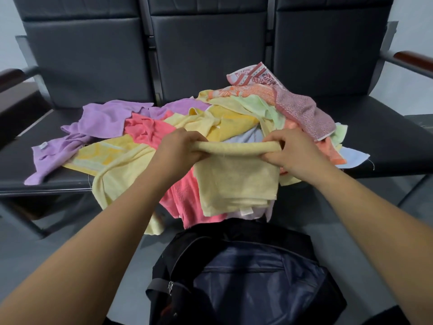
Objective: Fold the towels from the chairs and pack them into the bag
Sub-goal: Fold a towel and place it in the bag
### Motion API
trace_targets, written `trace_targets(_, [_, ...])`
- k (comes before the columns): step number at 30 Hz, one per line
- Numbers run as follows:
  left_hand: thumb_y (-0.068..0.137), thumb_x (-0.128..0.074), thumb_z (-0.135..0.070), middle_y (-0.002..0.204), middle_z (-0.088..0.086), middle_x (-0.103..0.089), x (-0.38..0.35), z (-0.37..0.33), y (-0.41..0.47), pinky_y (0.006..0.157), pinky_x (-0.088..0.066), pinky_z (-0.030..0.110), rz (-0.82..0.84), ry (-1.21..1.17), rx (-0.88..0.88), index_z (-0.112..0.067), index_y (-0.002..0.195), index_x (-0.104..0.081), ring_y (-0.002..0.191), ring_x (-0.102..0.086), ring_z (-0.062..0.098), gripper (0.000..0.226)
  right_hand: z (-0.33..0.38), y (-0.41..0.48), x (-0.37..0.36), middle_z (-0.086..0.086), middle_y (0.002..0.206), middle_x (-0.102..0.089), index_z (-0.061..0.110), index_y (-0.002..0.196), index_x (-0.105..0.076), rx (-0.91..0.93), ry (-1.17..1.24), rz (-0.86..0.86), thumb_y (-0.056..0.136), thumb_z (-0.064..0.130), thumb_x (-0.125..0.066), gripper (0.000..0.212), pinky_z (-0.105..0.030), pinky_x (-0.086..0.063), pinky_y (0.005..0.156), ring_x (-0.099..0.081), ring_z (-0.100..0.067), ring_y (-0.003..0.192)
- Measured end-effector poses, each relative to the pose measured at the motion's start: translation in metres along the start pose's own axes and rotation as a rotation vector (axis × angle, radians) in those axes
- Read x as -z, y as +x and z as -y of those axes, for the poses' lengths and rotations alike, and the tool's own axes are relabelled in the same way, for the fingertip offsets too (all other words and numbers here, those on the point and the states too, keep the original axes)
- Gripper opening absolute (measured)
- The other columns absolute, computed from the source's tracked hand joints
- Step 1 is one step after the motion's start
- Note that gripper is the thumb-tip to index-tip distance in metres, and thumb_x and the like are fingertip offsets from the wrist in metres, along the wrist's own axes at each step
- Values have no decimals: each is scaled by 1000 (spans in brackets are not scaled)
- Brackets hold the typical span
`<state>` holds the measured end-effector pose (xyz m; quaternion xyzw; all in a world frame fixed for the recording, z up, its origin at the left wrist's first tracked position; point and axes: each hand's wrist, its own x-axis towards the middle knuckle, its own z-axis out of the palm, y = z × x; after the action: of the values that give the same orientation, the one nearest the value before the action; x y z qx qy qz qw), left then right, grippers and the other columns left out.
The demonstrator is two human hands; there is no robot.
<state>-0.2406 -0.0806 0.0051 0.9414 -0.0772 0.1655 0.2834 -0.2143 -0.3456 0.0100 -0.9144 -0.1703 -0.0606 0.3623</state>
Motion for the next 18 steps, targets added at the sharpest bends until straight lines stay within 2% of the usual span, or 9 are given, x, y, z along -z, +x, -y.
trace_targets(2, [83, -81, -23, 100, 9, -59, -3, 5, -1, 75, -39, 18, -47, -147, 38, -20, 99, -73, 96, -51, 17, 18, -9, 0, 0, 1, 90, -64, 24, 88, -72, -25, 181, -39, 80, 16, -83, 16, -14, -43, 68, -57, -4, 78])
trace_targets(3, [85, -80, -22, 100, 10, -60, -6, 8, -3, 80, -44, 23, -27, -292, 65, -18, 96, -71, 97, -52, 16, 16, -11, -2, -2, 2, 89, -66, 24, 89, -72, -65, 360, -37, 81, 13, -82, 17, -12, -45, 72, -61, -3, 81])
trace_targets(5, [87, -77, -21, 94, 6, -63, -12, 10, -10, 84, -48, 35, 70, -633, 115, -14, 96, -68, 92, -57, 14, 15, -15, -8, -9, -1, 94, -73, 19, 97, -74, -170, 786, -1, 85, 5, -76, 18, -26, -55, 83, -69, -12, 92])
trace_targets(7, [84, -76, -33, 91, 2, -62, -23, 12, -16, 83, -49, 39, 114, -797, 169, -23, 94, -66, 89, -59, 16, 17, -20, -14, -23, -7, 99, -76, 12, 104, -72, -270, 1051, 3, 87, 0, -71, 21, -36, -59, 86, -72, -20, 96])
trace_targets(9, [82, -74, -43, 87, -2, -64, -35, 15, -21, 78, -49, 38, 105, -744, 227, -28, 92, -65, 85, -60, 15, 21, -26, -19, -34, -9, 100, -76, 9, 108, -70, -344, 1116, -13, 88, 1, -70, 21, -36, -60, 82, -74, -21, 95])
trace_targets(11, [87, -73, -46, 86, -4, -66, -50, 22, -26, 71, -51, 32, 113, -643, 292, -25, 99, -63, 79, -63, 13, 26, -37, -23, -44, -10, 101, -77, 6, 111, -70, -411, 1103, -18, 90, 4, -70, 22, -34, -61, 77, -75, -23, 96])
trace_targets(13, [88, -72, -49, 97, 5, -71, -69, 34, -33, 71, -57, 37, 171, -643, 403, -19, 108, -61, 85, -70, 20, 38, -55, -29, -56, -15, 108, -76, 0, 119, -68, -491, 1095, 4, 91, 5, -70, 29, -35, -61, 78, -74, -28, 101])
trace_targets(15, [93, -68, -43, 104, 10, -70, -92, 46, -43, 72, -58, 37, 263, -642, 493, -11, 115, -60, 90, -69, 25, 40, -76, -38, -73, -19, 114, -74, -2, 123, -66, -582, 1099, 50, 92, 5, -69, 33, -38, -61, 82, -73, -30, 103])
trace_targets(18, [100, -62, -27, 105, 10, -69, -135, 61, -68, 80, -61, 44, 398, -648, 601, -7, 117, -61, 92, -68, 25, 27, -107, -59, -104, -21, 111, -74, -2, 121, -68, -721, 1075, 116, 91, 5, -69, 31, -37, -61, 77, -75, -29, 96])
